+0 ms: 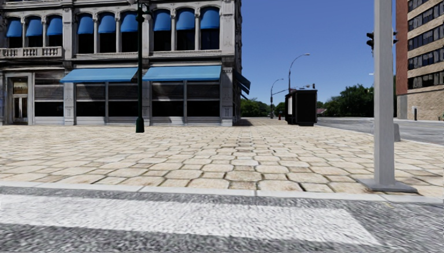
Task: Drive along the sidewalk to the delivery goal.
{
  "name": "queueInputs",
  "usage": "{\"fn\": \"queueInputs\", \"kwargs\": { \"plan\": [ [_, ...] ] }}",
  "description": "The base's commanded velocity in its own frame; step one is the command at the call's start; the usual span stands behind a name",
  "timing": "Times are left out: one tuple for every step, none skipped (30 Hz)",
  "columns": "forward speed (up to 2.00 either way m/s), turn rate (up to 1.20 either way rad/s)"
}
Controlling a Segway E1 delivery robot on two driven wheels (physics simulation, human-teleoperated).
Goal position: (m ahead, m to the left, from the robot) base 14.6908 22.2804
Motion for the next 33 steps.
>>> {"fn": "queueInputs", "kwargs": {
  "plan": [
    [1.94, 0.60],
    [1.94, 0.60],
    [1.94, 0.60],
    [1.94, 0.63],
    [1.94, 0.65],
    [1.94, 0.65],
    [1.94, 0.66],
    [1.95, 0.66],
    [1.95, 0.67],
    [1.95, 0.67],
    [1.95, 0.67],
    [1.95, 0.67],
    [1.95, 0.67],
    [1.95, 0.67],
    [1.96, 0.67],
    [1.97, 0.67],
    [1.97, 0.67],
    [1.97, 0.67],
    [1.97, 0.67],
    [1.97, 0.67],
    [1.97, 0.67],
    [1.97, 0.67],
    [1.97, 0.67],
    [1.97, 0.67],
    [1.98, 0.67],
    [1.98, 0.65],
    [1.98, 0.65],
    [1.98, 0.57],
    [1.98, 0.12],
    [1.98, 0.00],
    [1.98, 0.00],
    [1.98, 0.00],
    [1.98, 0.00]
  ]
}}
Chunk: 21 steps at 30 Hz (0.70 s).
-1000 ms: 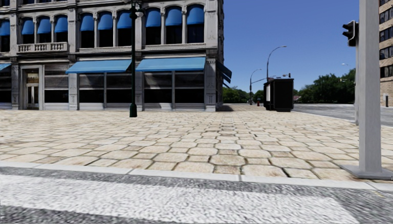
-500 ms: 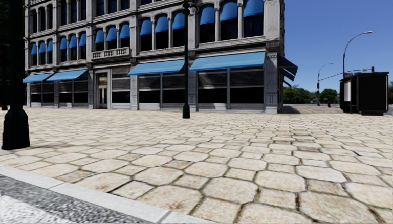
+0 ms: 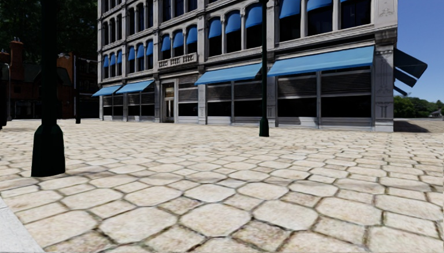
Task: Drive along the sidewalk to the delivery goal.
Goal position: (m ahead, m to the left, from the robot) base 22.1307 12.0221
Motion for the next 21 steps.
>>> {"fn": "queueInputs", "kwargs": {
  "plan": [
    [1.98, 0.00],
    [1.99, 0.00],
    [1.99, 0.00],
    [1.99, 0.00],
    [1.99, 0.00],
    [1.99, 0.00],
    [1.99, 0.00],
    [1.99, 0.00],
    [2.00, 0.00],
    [2.00, 0.14],
    [2.00, 0.32],
    [2.00, 0.32],
    [2.00, 0.39],
    [2.00, 0.46],
    [2.00, 0.48],
    [2.00, 0.48],
    [2.00, 0.49],
    [2.00, 0.49],
    [2.00, 0.49],
    [2.00, 0.49],
    [2.00, 0.49]
  ]
}}
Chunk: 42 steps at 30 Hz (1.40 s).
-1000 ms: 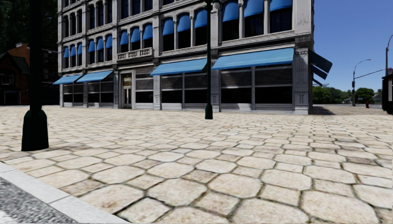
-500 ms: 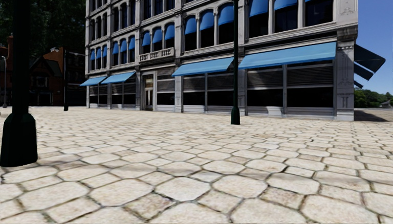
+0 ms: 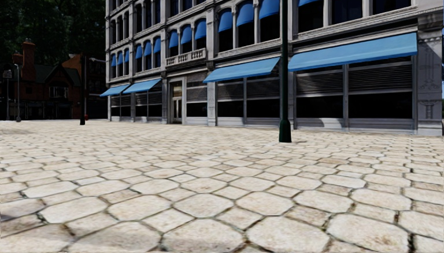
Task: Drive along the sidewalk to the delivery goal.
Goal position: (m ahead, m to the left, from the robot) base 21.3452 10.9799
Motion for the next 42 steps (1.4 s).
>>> {"fn": "queueInputs", "kwargs": {
  "plan": [
    [2.00, 0.49],
    [2.00, 0.49],
    [2.00, 0.49],
    [2.00, 0.49],
    [2.00, 0.42],
    [2.00, 0.42],
    [2.00, 0.26],
    [2.00, 0.07],
    [2.00, 0.00],
    [2.00, 0.00],
    [2.00, 0.00],
    [2.00, 0.00],
    [2.00, 0.00],
    [2.00, 0.00],
    [2.00, 0.00],
    [2.00, 0.04],
    [2.00, 0.04],
    [2.00, 0.14],
    [2.00, 0.17],
    [2.00, 0.18],
    [2.00, 0.18],
    [2.00, 0.15],
    [2.00, 0.01],
    [2.00, 0.01],
    [2.00, 0.00],
    [2.00, 0.00],
    [2.00, 0.00],
    [2.00, 0.00],
    [2.00, 0.00],
    [2.00, 0.00],
    [2.00, 0.00],
    [2.00, 0.00],
    [2.00, 0.03],
    [2.00, 0.08],
    [2.00, 0.08],
    [2.00, 0.18],
    [2.00, 0.25],
    [2.00, 0.25],
    [2.00, 0.33],
    [2.00, 0.36],
    [2.00, 0.36],
    [2.00, 0.42]
  ]
}}
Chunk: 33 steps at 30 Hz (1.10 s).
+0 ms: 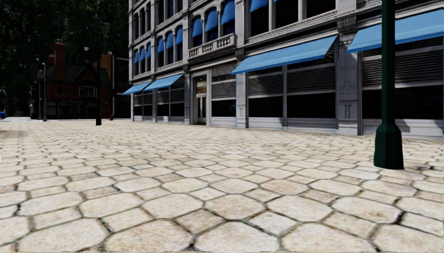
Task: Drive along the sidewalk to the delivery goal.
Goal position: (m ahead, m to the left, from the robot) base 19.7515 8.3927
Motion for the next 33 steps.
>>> {"fn": "queueInputs", "kwargs": {
  "plan": [
    [2.00, 0.48],
    [2.00, 0.51],
    [2.00, 0.51],
    [2.00, 0.52],
    [2.00, 0.52],
    [2.00, 0.53],
    [2.00, 0.53],
    [2.00, 0.53],
    [2.00, 0.53],
    [2.00, 0.53],
    [2.00, 0.53],
    [2.00, 0.53],
    [2.00, 0.32],
    [2.00, 0.32],
    [2.00, 0.15],
    [2.00, 0.01],
    [2.00, 0.00],
    [2.00, 0.00],
    [2.00, 0.00],
    [2.00, 0.00],
    [2.00, 0.00],
    [2.00, 0.00],
    [2.00, 0.00],
    [2.00, 0.00],
    [2.00, 0.00],
    [2.00, 0.00],
    [2.00, 0.00],
    [2.00, 0.00],
    [2.00, 0.00],
    [2.00, 0.00],
    [2.00, 0.00],
    [2.00, 0.00],
    [2.00, 0.00]
  ]
}}
